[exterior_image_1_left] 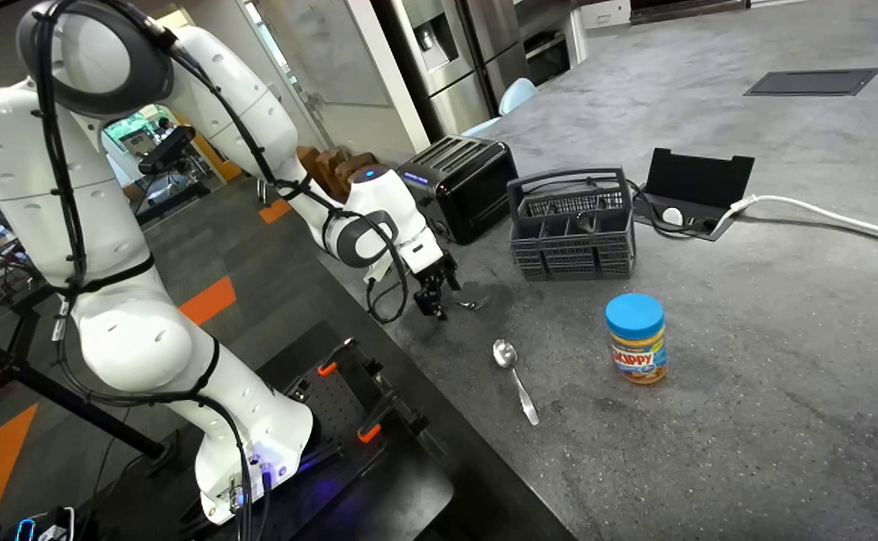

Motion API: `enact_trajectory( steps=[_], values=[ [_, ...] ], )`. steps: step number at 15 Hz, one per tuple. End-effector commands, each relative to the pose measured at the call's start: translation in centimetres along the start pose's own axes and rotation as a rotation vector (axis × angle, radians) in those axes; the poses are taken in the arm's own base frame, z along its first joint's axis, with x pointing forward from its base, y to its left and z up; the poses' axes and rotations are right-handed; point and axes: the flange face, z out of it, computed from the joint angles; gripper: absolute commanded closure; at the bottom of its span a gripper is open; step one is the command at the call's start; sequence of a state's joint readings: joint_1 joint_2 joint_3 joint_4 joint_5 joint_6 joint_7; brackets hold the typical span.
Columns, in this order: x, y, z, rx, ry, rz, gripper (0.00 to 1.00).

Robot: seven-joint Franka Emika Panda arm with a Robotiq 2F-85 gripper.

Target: Put the fork in the cutlery stand

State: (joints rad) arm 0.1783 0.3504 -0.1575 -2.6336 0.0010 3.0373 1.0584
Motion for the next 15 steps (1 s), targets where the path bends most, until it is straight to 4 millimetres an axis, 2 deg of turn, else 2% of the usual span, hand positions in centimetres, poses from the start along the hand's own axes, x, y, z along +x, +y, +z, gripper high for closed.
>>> enact_trajectory(
  steps=[1,7,8,10,13,15],
  values=[
    [0.0,-0.4,0.5,0.035,0.021,0.014,0.34],
    [0.0,-0.3,-0.3,0.059,0.02,0.033,0.77],
    [0.1,-0.3,-0.5,0.06,0.018,0.03,0.87],
    [0.1,-0.3,-0.8,0.061,0.013,0.021,0.99],
    [-0.1,-0.5,-1.7,0.065,0.009,-0.012,0.99],
    [-0.1,-0.5,-3.1,0.077,0.025,-0.044,0.98]
  ],
)
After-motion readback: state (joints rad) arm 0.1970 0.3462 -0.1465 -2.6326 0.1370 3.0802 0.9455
